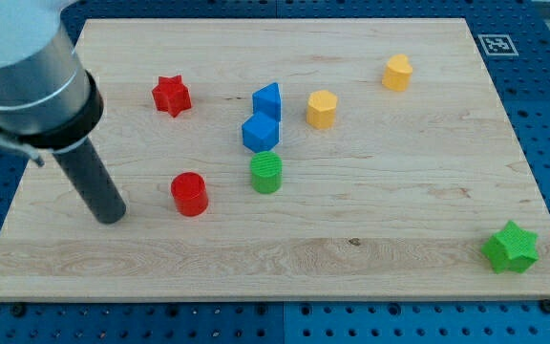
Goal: Slightly move the red star to the right side of the board
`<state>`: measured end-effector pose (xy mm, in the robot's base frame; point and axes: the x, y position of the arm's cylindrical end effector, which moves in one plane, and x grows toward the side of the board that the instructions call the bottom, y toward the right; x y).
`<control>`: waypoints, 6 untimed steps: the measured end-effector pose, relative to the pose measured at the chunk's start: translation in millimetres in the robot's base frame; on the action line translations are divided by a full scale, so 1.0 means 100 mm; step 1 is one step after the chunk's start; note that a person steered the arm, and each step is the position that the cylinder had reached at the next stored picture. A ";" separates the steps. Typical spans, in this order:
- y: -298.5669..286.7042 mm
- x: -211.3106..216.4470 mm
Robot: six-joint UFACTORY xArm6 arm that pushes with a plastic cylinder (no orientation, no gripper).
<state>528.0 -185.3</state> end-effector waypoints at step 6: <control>0.07 -1.47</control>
<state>380.5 -178.5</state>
